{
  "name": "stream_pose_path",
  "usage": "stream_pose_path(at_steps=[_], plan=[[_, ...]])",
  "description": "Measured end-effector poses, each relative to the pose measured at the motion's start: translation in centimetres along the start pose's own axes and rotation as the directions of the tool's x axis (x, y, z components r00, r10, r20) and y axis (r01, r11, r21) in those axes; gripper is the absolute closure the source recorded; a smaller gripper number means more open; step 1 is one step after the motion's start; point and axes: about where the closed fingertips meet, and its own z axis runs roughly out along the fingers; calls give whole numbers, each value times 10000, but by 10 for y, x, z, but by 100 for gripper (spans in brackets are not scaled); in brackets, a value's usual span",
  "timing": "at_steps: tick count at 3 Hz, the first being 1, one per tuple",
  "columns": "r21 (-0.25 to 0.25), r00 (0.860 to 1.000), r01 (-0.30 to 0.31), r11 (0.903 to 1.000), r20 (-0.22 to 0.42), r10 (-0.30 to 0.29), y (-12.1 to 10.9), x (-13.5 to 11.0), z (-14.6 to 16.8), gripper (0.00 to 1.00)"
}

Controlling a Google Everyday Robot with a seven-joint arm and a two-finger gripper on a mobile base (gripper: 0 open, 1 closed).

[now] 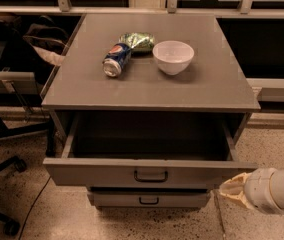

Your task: Close top drawer

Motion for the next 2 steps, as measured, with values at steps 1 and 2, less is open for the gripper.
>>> stream_pose_path(at_steps=[1,2], plan=[[232,9996,267,9994,123,-270,-31,-27,11,100],[262,9995,295,9992,134,-299,-33,-30,12,100]])
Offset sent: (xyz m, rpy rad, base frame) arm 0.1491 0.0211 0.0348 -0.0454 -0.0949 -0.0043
